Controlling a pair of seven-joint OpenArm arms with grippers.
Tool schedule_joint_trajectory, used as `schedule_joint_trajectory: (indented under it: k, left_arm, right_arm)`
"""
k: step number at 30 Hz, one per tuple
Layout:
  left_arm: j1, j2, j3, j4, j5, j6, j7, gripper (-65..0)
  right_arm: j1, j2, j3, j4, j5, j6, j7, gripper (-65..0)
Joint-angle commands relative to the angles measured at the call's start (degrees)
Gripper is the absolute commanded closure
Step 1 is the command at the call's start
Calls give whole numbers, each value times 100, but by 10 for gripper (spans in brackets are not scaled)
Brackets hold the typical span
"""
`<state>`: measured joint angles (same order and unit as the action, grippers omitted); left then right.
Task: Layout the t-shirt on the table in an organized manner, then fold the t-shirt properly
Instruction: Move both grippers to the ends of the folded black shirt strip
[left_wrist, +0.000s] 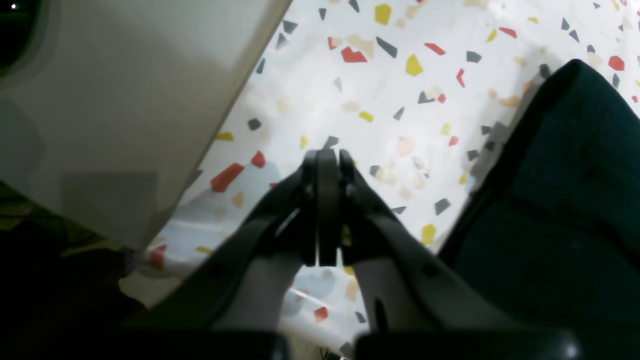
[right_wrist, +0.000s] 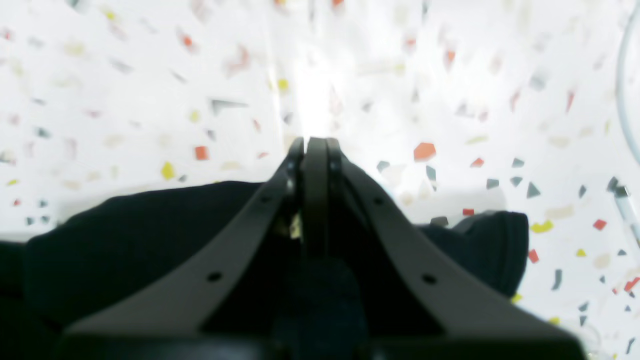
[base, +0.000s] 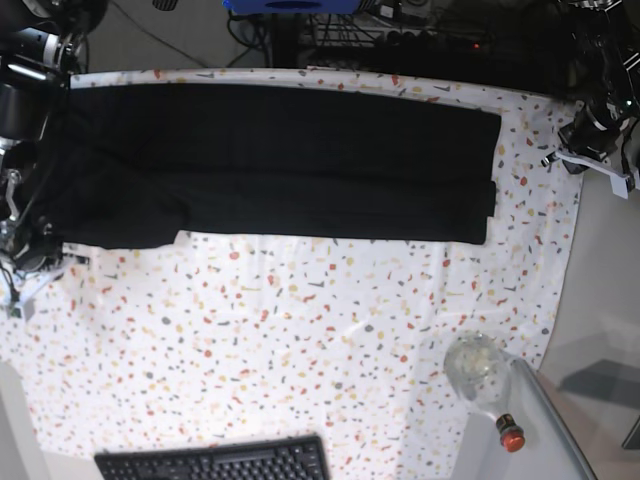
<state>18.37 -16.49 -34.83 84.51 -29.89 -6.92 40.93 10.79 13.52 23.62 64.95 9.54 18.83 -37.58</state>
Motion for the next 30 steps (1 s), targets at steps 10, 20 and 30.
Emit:
schedule_joint_trajectory:
  k: [10, 20, 30]
  left_arm:
    - [-13, -105, -38, 81, -13, -16, -115, 0]
    - [-30, -105, -29, 81, -13, -16, -115, 0]
    - [-22, -105, -38, 81, -13, -16, -115, 0]
  right_arm:
    - [-459, -125, 605, 156, 35, 38, 53, -170]
    - [-485, -222, 1150, 147, 26, 64, 44, -297]
    - [-608, -363, 1142, 252, 9, 574, 18, -159]
